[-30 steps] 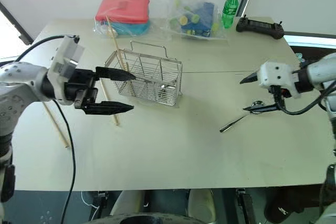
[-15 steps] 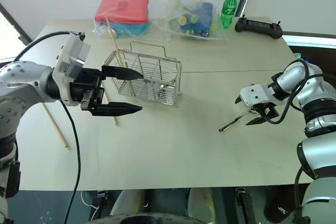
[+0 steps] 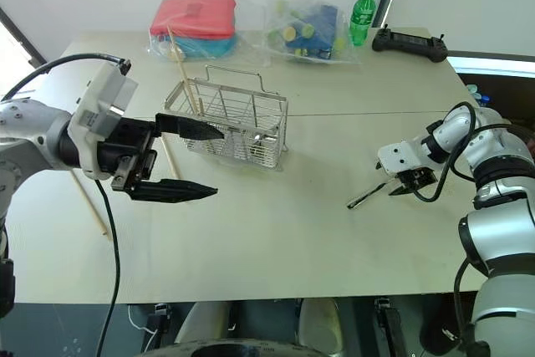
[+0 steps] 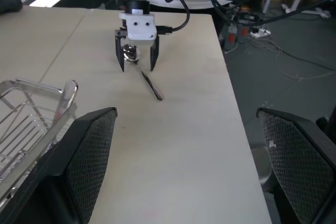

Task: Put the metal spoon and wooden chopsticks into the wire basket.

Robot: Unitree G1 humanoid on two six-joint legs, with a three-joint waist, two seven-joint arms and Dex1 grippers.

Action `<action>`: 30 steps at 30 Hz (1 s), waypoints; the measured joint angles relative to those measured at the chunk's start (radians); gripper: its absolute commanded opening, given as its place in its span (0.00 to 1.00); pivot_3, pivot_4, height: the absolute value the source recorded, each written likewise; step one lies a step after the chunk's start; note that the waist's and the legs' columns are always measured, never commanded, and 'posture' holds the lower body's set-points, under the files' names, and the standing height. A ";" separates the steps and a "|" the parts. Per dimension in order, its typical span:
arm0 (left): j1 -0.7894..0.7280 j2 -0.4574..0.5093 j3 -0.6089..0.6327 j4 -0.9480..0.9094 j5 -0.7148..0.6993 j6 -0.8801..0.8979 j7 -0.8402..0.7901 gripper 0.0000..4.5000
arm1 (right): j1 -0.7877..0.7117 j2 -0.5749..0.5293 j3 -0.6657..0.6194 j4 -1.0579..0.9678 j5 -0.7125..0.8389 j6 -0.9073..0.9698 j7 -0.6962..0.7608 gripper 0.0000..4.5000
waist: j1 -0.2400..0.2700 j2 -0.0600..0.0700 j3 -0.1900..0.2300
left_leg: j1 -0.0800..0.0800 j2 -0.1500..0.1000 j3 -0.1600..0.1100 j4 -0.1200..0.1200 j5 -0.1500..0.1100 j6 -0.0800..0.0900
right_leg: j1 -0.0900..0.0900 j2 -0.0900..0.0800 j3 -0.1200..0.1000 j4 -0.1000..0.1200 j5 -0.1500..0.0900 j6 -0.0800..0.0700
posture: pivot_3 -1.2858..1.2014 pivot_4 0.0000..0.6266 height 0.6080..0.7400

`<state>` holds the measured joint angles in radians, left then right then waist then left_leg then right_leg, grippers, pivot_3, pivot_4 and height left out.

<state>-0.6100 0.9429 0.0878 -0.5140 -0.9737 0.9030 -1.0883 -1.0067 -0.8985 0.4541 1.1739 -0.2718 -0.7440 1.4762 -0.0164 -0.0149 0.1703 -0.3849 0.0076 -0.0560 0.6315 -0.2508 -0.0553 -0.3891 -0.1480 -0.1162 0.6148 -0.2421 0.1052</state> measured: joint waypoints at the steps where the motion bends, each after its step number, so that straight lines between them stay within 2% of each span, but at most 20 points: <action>1: 0.000 0.001 -0.003 0.000 0.004 -0.001 -0.003 1.00 | 0.002 0.000 -0.001 0.000 0.000 -0.001 0.001 0.50 | 0.000 0.000 0.000 | 0.000 0.000 0.000 0.000 0.000 0.000 | 0.000 0.000 0.000 0.000 0.000 0.000 | 0.52 0.24 0.58; 3: 0.000 0.019 -0.014 0.000 0.007 -0.003 -0.030 1.00 | 0.011 0.001 -0.011 -0.001 0.002 -0.003 0.009 0.28 | -0.001 0.000 0.000 | 0.000 0.000 0.000 0.000 0.000 0.000 | 0.000 0.000 0.000 0.000 0.000 0.000 | 0.52 0.24 0.58; 14: -0.018 0.031 -0.046 0.026 0.068 -0.037 -0.086 1.00 | 0.029 0.001 -0.047 -0.010 0.004 -0.002 0.034 0.28 | -0.001 0.000 0.000 | 0.001 0.000 0.000 0.000 0.000 0.000 | 0.000 0.001 0.001 0.000 0.001 -0.001 | 0.52 0.24 0.58; 17: -0.020 0.032 -0.050 0.031 0.079 -0.044 -0.091 1.00 | 0.033 0.002 -0.053 -0.010 0.007 0.003 0.048 0.10 | -0.001 0.000 0.000 | 0.001 0.000 0.000 0.000 0.000 0.000 | 0.000 0.001 0.001 0.000 0.001 -0.001 | 0.52 0.24 0.58; 18: -0.019 0.031 -0.055 0.033 0.084 -0.046 -0.091 1.00 | 0.034 0.003 -0.058 -0.010 0.010 0.004 0.051 0.00 | -0.001 0.000 0.000 | 0.001 0.000 0.000 0.000 0.000 0.000 | 0.000 0.001 0.001 0.000 0.001 -0.001 | 0.52 0.24 0.58; 30: -0.020 -0.006 -0.063 0.041 0.101 -0.059 -0.064 1.00 | 0.057 0.009 -0.085 -0.040 0.020 0.008 0.056 0.00 | -0.001 -0.001 0.000 | 0.001 0.001 0.000 0.000 0.000 0.000 | 0.000 0.002 0.002 0.001 0.001 -0.002 | 0.52 0.24 0.58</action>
<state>-0.6300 0.9374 0.0246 -0.4733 -0.8723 0.8443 -1.1519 -0.9497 -0.8893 0.3688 1.1343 -0.2521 -0.7358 1.5320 -0.0178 -0.0154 0.1701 -0.3836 0.0084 -0.0557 0.6312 -0.2506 -0.0554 -0.3886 -0.1463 -0.1145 0.6154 -0.2410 0.1035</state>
